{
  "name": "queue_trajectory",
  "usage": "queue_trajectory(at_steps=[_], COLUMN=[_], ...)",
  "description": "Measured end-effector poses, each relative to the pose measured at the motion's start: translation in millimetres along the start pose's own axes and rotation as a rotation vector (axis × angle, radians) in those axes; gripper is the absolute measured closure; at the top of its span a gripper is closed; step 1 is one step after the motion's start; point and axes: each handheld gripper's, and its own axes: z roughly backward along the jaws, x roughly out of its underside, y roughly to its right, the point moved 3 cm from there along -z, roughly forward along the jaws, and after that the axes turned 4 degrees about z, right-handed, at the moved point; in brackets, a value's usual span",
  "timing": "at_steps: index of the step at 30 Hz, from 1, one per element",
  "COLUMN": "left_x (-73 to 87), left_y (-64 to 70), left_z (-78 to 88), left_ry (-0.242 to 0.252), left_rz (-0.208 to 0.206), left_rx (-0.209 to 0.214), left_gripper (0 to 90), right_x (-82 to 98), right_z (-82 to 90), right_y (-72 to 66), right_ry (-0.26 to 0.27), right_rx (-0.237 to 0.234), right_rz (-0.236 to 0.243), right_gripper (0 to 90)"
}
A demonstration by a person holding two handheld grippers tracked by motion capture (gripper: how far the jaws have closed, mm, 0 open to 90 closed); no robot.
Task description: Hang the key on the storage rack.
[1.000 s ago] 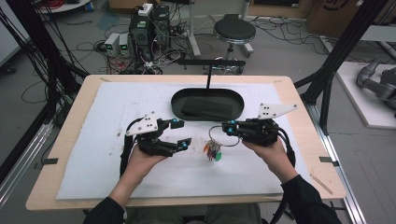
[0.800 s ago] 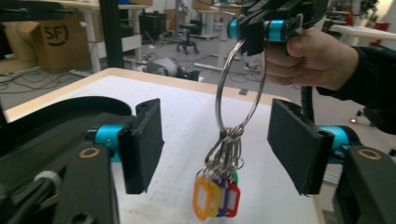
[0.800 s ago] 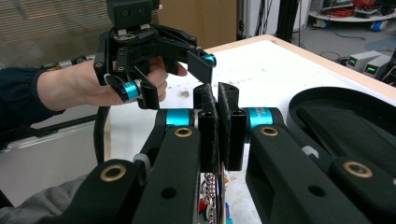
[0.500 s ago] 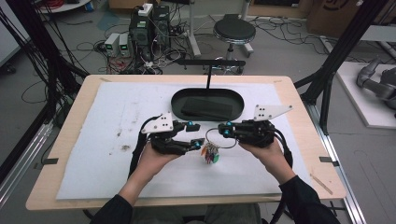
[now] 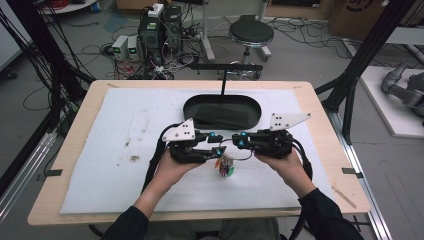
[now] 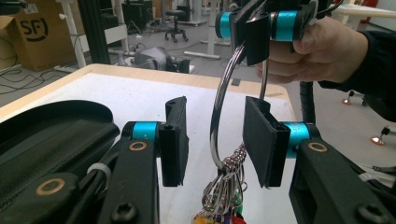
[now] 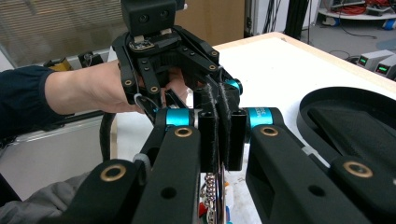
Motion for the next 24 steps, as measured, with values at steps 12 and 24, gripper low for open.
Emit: queue_trajectory(at_steps=[12, 24], left_x=[-1.1, -1.6], left_y=[2.0, 1.5], left_z=[-3.4, -1.8], left_ry=[0.000, 0.000], left_rz=[-0.031, -0.059], left_rx=[0.025, 0.016], left_gripper=[76.3, 85.8], right_x=[0.7, 1.4], right_z=[-1.6, -1.4], right_y=[0.5, 1.3], right_ry=[-0.004, 0.000], right_rx=[-0.011, -0.026], right_rz=[-0.005, -0.007], right_gripper=[87.5, 87.3])
